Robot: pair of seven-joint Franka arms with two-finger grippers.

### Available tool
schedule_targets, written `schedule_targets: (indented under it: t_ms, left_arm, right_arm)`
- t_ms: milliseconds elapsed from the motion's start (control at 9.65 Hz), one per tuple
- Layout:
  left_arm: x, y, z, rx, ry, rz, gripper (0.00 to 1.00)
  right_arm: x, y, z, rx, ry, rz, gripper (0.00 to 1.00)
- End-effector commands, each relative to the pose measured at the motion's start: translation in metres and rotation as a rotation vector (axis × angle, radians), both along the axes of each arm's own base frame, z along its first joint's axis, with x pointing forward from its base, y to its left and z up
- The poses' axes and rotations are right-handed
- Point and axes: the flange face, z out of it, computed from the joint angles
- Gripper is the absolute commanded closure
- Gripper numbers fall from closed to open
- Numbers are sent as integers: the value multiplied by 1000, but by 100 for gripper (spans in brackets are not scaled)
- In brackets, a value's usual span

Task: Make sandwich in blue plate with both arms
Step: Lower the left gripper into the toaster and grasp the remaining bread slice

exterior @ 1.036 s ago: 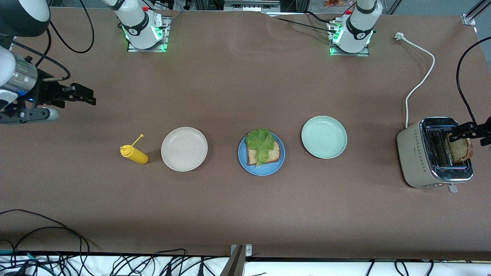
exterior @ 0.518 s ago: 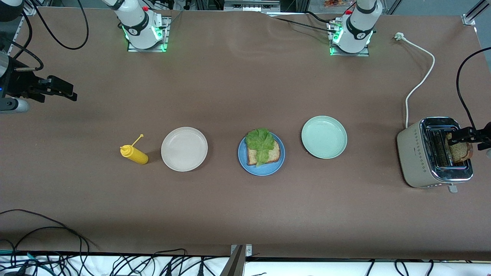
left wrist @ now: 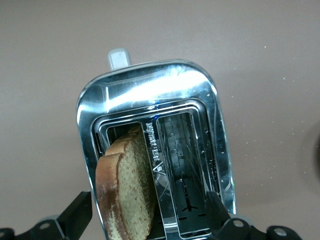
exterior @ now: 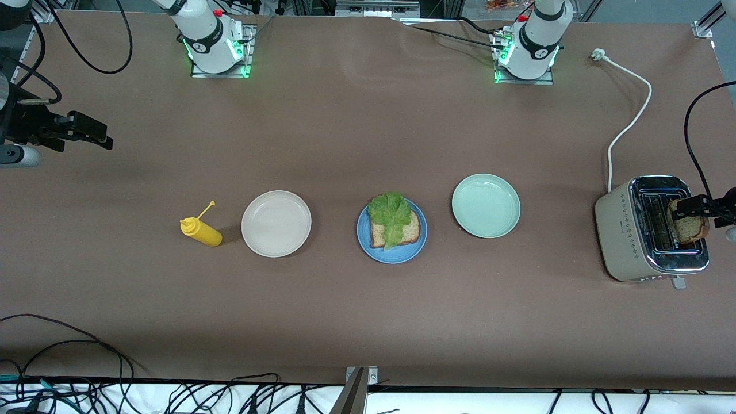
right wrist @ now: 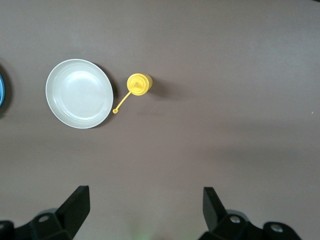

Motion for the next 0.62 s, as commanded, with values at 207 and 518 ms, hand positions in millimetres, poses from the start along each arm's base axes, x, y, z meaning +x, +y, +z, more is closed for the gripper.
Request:
schedule_targets:
  t_ms: [207,518]
  left_arm:
    - [1,20,-12,-22,1,14,0]
    - [0,22,-16,-24,6,6,1]
  right_arm:
    - [-7,-26,11,-41,-6,-24,0]
    - [-7,-28,11,-53,-6,-23,0]
